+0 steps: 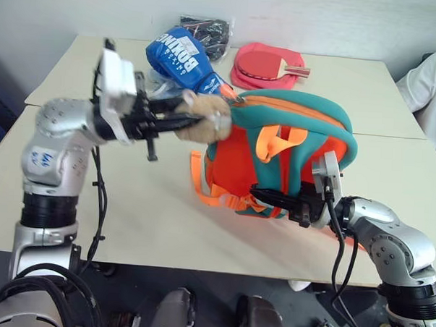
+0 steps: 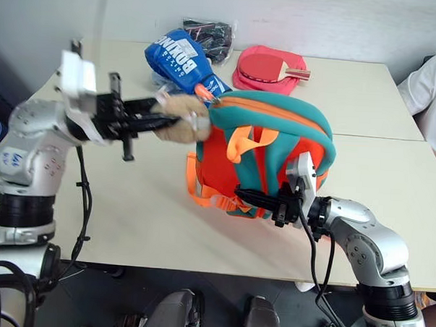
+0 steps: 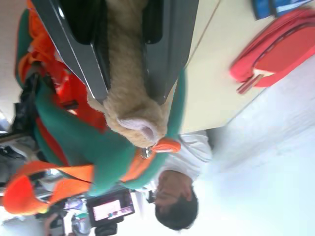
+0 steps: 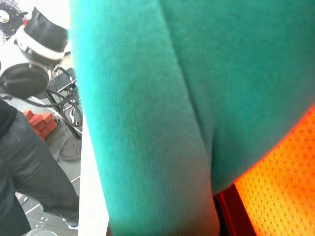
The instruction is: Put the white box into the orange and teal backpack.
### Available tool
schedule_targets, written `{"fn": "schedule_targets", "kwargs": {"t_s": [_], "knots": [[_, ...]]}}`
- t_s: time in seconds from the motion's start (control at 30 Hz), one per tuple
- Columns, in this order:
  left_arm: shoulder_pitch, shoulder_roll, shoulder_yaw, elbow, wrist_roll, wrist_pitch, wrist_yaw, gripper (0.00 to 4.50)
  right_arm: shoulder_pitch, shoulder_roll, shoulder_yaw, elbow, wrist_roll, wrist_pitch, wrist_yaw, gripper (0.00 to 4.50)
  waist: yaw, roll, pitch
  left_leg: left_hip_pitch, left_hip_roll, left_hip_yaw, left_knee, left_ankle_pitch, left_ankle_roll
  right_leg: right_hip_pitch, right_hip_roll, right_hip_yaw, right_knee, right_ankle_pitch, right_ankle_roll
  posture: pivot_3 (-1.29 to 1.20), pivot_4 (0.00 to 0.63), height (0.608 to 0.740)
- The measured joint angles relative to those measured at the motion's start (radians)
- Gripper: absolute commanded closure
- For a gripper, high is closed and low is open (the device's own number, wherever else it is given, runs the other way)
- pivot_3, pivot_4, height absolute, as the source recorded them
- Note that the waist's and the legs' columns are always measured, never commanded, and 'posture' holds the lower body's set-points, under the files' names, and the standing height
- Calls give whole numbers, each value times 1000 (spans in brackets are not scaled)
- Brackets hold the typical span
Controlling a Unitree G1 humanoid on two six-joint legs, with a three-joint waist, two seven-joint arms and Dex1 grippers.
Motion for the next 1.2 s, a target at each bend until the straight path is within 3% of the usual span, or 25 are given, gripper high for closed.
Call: {"fn": "schedule_targets", "kwargs": {"t_s": [0.13, 0.33, 0.47, 0.7, 0.87, 1.0, 1.13, 1.2], "knots": [[-18, 47, 1, 83, -6, 34, -47, 4159, -4, 0, -5, -17, 8, -2, -13, 4500, -9, 0, 0, 0, 0, 0, -1, 0, 0, 0, 0, 0, 0, 0, 0, 0, 150, 740], [60, 100, -58, 235, 114, 7, -72, 4159, -3, 0, -10, -17, 9, -1, -27, 4500, -19, 0, 0, 2, 0, 2, -2, 0, 0, -1, 0, 1, 0, 0, 0, 0, 150, 740], [119, 8, -74, 288, 151, -33, -28, 4159, -1, 8, -12, -16, 9, 0, -37, 4500, -13, 0, 0, 0, 0, 1, 0, 0, 0, 0, -1, 0, 1, 0, 0, 0, 150, 740], [261, -35, -192, 221, 248, -105, -60, 4159, 17, 22, -13, -22, 10, 2, -67, 4500, -16, 0, 0, 0, -1, 1, -1, -1, 1, -1, -2, 1, 0, 0, 0, 0, 150, 740], [319, -90, -172, 232, 263, -218, -49, 4159, 45, 60, -12, -32, 1, -8, -90, 4500, -14, 0, 0, 2, -1, 1, -1, -1, 0, 1, -3, 1, 0, 0, 0, 0, 150, 740], [349, -119, -127, 224, 245, -228, -11, 2855, 68, 87, -4, -30, -50, -67, -102, 4500, -12, 0, 0, 2, -1, 1, -1, -2, 0, 1, -4, 2, 0, 0, 0, 0, 150, 740], [401, -68, -97, 162, 223, -199, -17, 1554, 103, 62, -1, -17, -110, -148, -57, 3145, -19, 0, 0, 2, -1, 1, -2, -2, 0, 0, -3, 1, 0, 0, 0, 0, 150, 740], [481, 27, -72, 85, 204, -148, -49, 965, 150, 10, -38, -18, -141, -200, -19, 2507, -25, 1, 0, 2, 1, 3, -3, -3, -1, -1, -2, 2, -1, 0, 0, 0, 150, 740]]}}
